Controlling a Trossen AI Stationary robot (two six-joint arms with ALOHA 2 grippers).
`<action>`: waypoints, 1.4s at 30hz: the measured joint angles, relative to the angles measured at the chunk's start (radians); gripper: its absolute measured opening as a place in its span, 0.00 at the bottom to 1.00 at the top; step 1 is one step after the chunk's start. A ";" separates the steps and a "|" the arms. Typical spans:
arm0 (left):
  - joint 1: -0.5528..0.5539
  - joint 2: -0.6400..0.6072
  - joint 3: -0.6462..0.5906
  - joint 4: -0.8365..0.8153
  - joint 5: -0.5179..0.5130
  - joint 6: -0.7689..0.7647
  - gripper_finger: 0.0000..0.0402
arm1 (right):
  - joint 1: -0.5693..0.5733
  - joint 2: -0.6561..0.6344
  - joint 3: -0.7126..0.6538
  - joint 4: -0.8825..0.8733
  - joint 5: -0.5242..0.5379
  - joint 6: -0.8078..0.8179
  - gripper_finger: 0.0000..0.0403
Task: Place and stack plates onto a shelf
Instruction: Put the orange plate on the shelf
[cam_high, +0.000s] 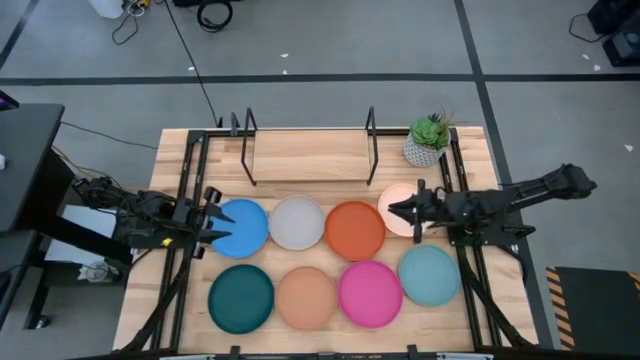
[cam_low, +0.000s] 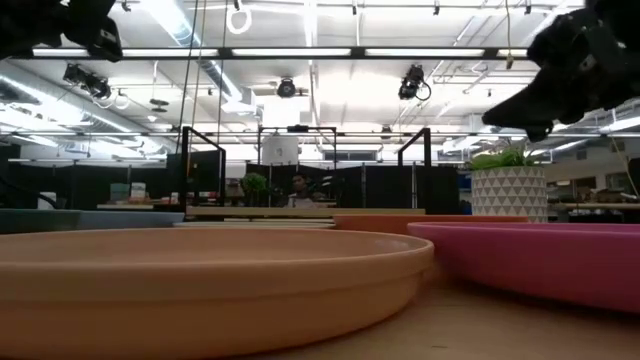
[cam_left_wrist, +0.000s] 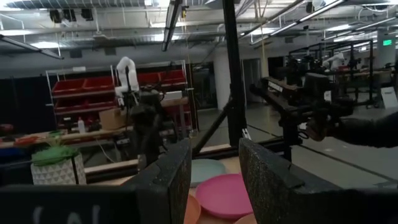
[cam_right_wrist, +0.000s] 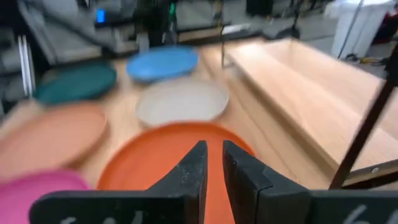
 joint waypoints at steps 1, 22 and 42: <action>0.000 0.000 0.000 0.001 0.000 0.001 0.35 | 0.000 0.042 0.023 -0.013 -0.010 -0.015 0.15; 0.000 0.000 -0.001 -0.019 -0.504 -0.073 0.35 | 0.046 0.657 0.396 -0.431 -0.227 -0.519 0.48; 0.000 0.000 -0.001 -0.024 -0.504 -0.068 0.35 | 0.098 0.872 0.407 -0.383 -0.125 -0.775 0.24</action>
